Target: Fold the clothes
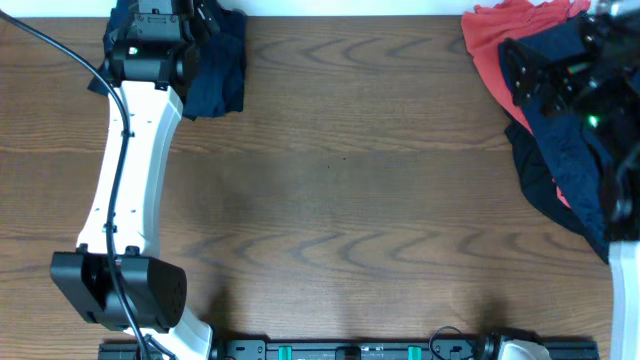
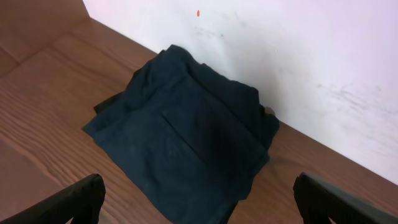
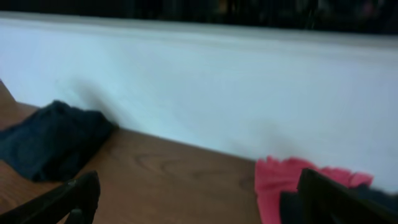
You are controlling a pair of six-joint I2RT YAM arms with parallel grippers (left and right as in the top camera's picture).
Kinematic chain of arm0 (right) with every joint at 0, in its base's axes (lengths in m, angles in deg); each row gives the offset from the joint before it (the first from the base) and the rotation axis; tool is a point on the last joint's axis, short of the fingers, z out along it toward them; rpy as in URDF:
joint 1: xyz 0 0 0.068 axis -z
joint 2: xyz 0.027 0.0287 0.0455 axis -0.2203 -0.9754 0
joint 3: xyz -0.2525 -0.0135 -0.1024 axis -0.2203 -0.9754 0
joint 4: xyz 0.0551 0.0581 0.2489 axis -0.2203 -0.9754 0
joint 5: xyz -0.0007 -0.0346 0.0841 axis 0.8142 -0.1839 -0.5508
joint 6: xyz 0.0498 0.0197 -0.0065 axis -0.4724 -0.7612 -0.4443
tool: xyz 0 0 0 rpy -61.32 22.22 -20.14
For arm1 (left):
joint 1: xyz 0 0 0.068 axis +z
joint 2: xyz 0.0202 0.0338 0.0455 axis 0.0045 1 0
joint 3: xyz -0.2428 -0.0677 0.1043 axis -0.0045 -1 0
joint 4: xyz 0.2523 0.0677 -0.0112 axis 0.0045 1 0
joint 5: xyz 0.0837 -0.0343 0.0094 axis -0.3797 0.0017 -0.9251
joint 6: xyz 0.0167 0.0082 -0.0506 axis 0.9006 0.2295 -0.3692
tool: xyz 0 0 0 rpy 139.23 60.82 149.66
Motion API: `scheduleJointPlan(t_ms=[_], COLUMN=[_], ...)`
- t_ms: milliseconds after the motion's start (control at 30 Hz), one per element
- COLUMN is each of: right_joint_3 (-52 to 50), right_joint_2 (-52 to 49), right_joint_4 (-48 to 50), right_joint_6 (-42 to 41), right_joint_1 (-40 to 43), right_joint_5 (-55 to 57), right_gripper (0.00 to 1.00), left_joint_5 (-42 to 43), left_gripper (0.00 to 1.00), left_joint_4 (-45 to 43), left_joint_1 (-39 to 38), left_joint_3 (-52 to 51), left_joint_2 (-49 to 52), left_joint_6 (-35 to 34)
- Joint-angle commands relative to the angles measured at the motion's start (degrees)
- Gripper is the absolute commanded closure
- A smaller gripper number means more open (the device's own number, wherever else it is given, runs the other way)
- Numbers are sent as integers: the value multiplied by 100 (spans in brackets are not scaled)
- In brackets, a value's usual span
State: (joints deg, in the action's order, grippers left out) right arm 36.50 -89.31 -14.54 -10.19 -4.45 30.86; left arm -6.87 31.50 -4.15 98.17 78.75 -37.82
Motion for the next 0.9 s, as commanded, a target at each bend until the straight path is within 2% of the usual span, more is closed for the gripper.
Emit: scheduleJointPlan(t_ms=[0, 367, 533, 600, 733, 867], right_joint_3=[17, 15, -50, -170, -940, -2544], right_joint_2=[304, 586, 680, 918, 1685, 2653], right_joint_4=[-28, -76, -509, -754, -1128, -120], right_joint_6=[94, 94, 96, 446, 629, 625], right_joint_1=[-37, -37, -44, -42, -70, -369], right_joint_5=[66, 66, 66, 437, 1193, 1853], right_gripper=[1, 1, 1, 1, 1, 1], left_joint_5=[267, 284, 284, 284, 284, 284], left_gripper=[2, 2, 2, 2, 2, 2], left_joint_4=[20, 20, 20, 20, 20, 20], left_joint_1=[-7, -7, -7, -7, -7, -7], left_joint_3=[35, 35, 35, 35, 35, 35], left_joint_2=[48, 48, 48, 48, 48, 48], left_joint_6=[50, 50, 50, 50, 50, 50])
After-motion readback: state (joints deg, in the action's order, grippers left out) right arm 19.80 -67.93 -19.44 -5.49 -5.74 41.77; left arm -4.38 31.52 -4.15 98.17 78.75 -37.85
